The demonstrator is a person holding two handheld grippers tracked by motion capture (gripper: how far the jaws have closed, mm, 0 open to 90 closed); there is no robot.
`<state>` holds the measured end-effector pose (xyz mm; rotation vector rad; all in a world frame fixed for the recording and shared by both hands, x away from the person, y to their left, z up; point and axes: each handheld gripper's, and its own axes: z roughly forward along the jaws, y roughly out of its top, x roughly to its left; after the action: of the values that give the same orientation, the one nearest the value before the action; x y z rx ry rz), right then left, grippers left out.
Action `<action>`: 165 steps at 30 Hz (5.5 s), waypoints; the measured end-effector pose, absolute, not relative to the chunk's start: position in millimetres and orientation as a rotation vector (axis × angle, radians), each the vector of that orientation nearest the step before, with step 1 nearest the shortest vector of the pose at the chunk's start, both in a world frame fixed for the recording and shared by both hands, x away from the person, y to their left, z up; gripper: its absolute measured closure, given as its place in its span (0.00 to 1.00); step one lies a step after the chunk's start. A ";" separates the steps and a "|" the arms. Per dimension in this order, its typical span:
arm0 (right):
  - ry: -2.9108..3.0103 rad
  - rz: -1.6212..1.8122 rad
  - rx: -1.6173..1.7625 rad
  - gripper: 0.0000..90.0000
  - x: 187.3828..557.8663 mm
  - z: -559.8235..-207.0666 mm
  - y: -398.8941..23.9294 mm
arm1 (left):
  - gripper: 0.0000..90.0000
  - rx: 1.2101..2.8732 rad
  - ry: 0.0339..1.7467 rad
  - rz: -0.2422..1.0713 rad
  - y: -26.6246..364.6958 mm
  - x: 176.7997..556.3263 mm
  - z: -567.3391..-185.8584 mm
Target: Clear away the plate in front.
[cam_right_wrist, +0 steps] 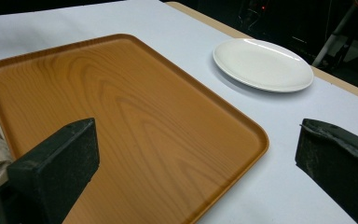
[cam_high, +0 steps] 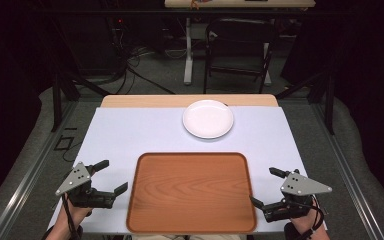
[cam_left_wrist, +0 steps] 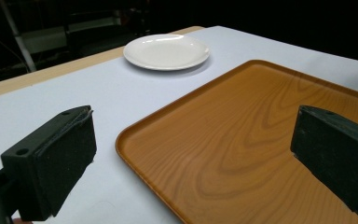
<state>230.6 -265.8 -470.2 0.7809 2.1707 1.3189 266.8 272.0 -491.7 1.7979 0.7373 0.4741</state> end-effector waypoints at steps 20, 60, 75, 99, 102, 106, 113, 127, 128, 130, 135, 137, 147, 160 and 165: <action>2.186 1.308 0.781 0.00 231.7 -471.0 -264.6 | 0.00 1.869 0.662 0.445 232.2 278.5 -493.1; 2.196 1.264 0.778 0.00 231.8 -472.0 -262.3 | 0.00 1.865 0.719 0.281 161.7 316.7 -500.9; 2.197 1.252 0.775 0.00 232.0 -472.4 -261.3 | 0.00 1.778 0.813 0.193 133.6 345.3 -496.9; 2.204 1.249 0.774 0.00 231.7 -472.8 -261.6 | 0.00 1.669 0.947 0.015 88.2 390.3 -492.0; 2.209 1.249 0.772 0.00 231.8 -472.9 -261.5 | 0.00 1.645 0.985 -0.008 84.7 397.8 -491.5; 2.211 1.249 0.770 0.00 232.0 -473.0 -261.4 | 0.00 1.608 1.048 -0.044 79.1 408.4 -491.2; 2.213 1.249 0.769 0.00 232.0 -473.2 -261.7 | 0.00 1.534 1.196 -0.107 68.2 425.8 -496.5; 2.220 1.252 0.765 0.00 232.2 -473.4 -261.6 | 0.00 1.370 1.453 -0.238 60.9 458.5 -520.6; 2.220 1.252 0.765 0.00 232.2 -473.4 -261.6 | 0.00 1.355 1.465 -0.243 60.1 459.7 -521.6; 2.220 1.251 0.764 0.00 232.3 -473.4 -261.6 | 0.01 1.338 1.486 -0.256 57.7 464.0 -525.0; 2.223 1.253 0.762 0.00 232.2 -473.6 -261.2 | 0.01 1.274 1.545 -0.295 51.5 473.4 -534.4; 2.224 1.249 0.758 0.00 232.2 -473.7 -260.9 | 0.01 1.269 1.567 -0.304 49.8 475.7 -537.9; 2.230 1.246 0.753 0.00 232.2 -473.9 -260.5 | 0.11 1.184 1.671 -0.322 48.5 483.4 -553.2; 2.233 1.239 0.753 0.00 232.9 -474.2 -259.6 | 0.25 1.099 1.766 -0.296 48.3 493.0 -565.2; 2.232 1.239 0.755 0.00 233.0 -474.3 -259.8 | 0.30 1.067 1.772 -0.304 47.0 497.0 -567.7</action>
<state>233.0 -259.8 -474.3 0.7547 2.2320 1.2390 497.0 47.0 -567.7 1.0672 1.7722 -0.3042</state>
